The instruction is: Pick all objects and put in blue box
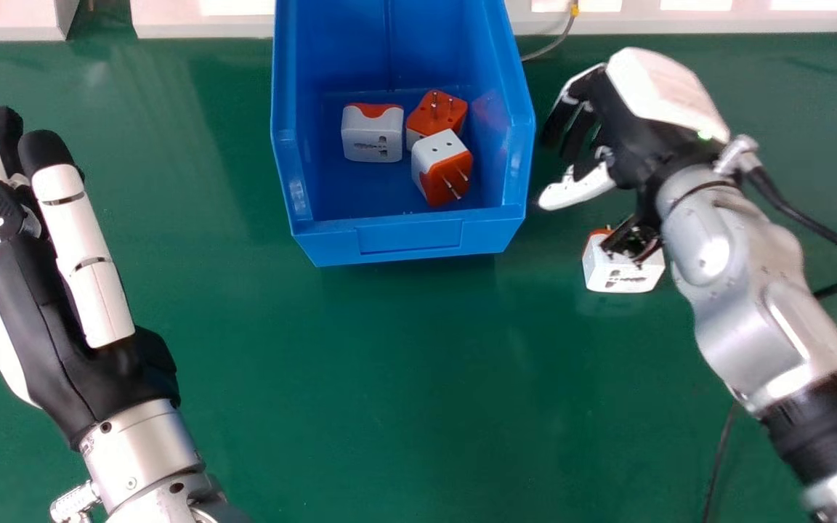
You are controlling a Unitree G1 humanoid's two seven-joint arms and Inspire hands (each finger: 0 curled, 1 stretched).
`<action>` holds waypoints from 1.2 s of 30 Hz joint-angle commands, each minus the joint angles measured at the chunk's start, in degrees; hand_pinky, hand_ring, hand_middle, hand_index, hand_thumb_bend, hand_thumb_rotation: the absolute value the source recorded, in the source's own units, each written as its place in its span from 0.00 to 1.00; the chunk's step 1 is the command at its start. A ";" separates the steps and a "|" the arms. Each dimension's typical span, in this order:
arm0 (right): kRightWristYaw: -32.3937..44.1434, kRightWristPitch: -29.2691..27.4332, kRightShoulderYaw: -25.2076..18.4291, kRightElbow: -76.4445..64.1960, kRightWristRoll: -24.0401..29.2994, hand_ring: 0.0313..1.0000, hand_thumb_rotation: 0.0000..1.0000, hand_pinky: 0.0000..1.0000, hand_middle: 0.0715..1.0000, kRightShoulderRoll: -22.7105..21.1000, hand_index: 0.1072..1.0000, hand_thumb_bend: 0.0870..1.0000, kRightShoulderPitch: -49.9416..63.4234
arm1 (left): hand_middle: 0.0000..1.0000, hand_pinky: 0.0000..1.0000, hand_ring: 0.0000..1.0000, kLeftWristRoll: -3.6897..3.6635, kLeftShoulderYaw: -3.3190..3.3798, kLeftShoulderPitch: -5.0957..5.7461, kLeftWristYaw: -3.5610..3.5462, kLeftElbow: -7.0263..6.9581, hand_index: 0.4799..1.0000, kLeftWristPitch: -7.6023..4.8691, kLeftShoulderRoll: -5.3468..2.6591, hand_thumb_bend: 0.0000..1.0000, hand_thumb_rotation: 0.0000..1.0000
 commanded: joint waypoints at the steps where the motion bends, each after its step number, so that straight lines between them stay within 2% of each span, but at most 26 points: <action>1: 1.81 2.34 -1.23 -5.42 -1.55 0.37 0.00 0.33 0.45 -1.69 0.44 0.47 0.80 | 0.97 0.94 0.97 0.43 -0.16 0.12 -0.12 -0.99 0.89 -0.61 -4.85 0.53 0.82; 2: 5.49 5.56 -0.04 -8.03 -3.49 0.37 0.00 0.34 0.44 -2.98 0.47 0.47 0.83 | 0.97 0.94 0.97 0.55 -0.13 -0.06 -0.04 -0.87 0.89 -0.56 -4.89 0.53 0.82; 3: 9.36 8.69 1.40 -10.16 -5.82 0.49 0.00 0.41 0.56 -4.23 0.54 0.60 0.60 | 0.97 0.94 0.97 0.72 -0.14 -0.20 0.01 -0.80 0.89 -0.44 -4.88 0.53 0.82; 4: 13.22 11.45 2.88 -11.85 -8.27 0.66 0.01 0.55 0.72 -5.34 0.64 0.75 0.19 | 0.97 0.94 0.97 0.76 -0.16 -0.31 0.02 -0.77 0.89 -0.35 -4.89 0.53 0.83; 5: 16.59 14.07 4.08 -13.12 -10.35 0.78 0.04 0.67 0.84 -5.98 0.72 0.85 -0.28 | 0.97 0.94 0.97 0.65 -0.17 -0.36 -0.08 -0.74 0.89 -0.38 -4.84 0.53 0.83; 7: 21.04 16.96 5.10 -14.42 -12.37 0.94 0.08 0.91 0.96 -6.54 0.86 0.96 -0.79 | 0.98 0.94 0.98 0.61 -0.17 -0.36 -0.29 -0.74 0.90 -0.41 -4.64 0.53 0.84; 9: 23.89 18.50 5.72 -14.95 -13.70 0.99 0.11 0.98 0.99 -6.86 0.96 0.99 -1.05 | 0.98 0.94 0.98 0.66 -0.12 -0.40 -0.29 -0.65 0.90 -0.57 -4.66 0.53 0.83; 12: 26.31 19.20 6.51 -15.41 -15.34 1.00 0.16 1.00 1.00 -7.22 0.99 1.00 -1.13 | 0.97 0.93 0.97 0.91 -0.13 -0.39 -0.19 -0.89 0.89 -0.36 -4.67 0.53 0.83; 14: 27.58 19.37 6.98 -15.32 -16.15 1.00 0.18 1.00 1.00 -7.37 1.00 1.00 -1.28 | 0.97 0.93 0.97 0.56 -0.17 -0.41 -0.19 -1.09 0.89 -0.29 -4.83 0.53 0.83; 18: 28.58 18.65 7.38 -14.94 -17.38 1.00 0.17 1.00 1.00 -7.46 1.00 1.00 -0.95 | 0.97 0.93 0.97 0.71 -0.19 -0.36 -0.13 -1.14 0.88 -0.46 -4.85 0.53 0.83; 21: 29.08 17.90 7.56 -13.49 -17.22 1.00 0.19 1.00 1.00 -7.30 1.00 1.00 -0.96 | 0.97 0.93 0.97 0.47 -0.17 -0.25 -0.16 -1.15 0.88 -0.50 -4.90 0.54 0.82; 23: 29.02 17.08 7.62 -11.52 -16.48 1.00 0.21 1.00 1.00 -6.92 1.00 1.00 -1.04 | 0.97 0.93 0.97 0.78 -0.17 -0.20 -0.04 -1.16 0.89 -0.30 -4.86 0.54 0.82; 24: 28.57 16.56 7.60 -9.90 -15.87 1.00 0.21 1.00 1.00 -6.45 1.00 1.00 -1.06 | 0.97 0.93 0.97 0.98 -0.18 -0.19 0.04 -1.16 0.89 -0.24 -4.86 0.54 0.83; 28: 26.22 13.76 7.89 -2.78 -14.19 1.00 0.24 1.00 1.00 -4.74 1.00 1.00 -1.62 | 0.97 0.93 0.97 0.60 -0.14 -0.16 0.03 -1.29 0.88 0.00 -4.91 0.54 0.82; 33: 21.86 8.82 10.04 13.66 -12.70 1.00 0.26 1.00 1.00 -1.71 1.00 1.00 -4.48 | 0.98 0.94 0.97 0.71 -0.12 0.11 0.06 -1.47 0.89 0.10 -4.81 0.54 0.83; 36: 17.74 5.52 10.55 23.21 -11.65 1.00 0.24 1.00 1.00 0.10 0.97 1.00 -5.64 | 0.97 0.94 0.97 0.34 -0.05 0.33 -0.16 -1.59 0.89 -0.13 -4.73 0.54 0.82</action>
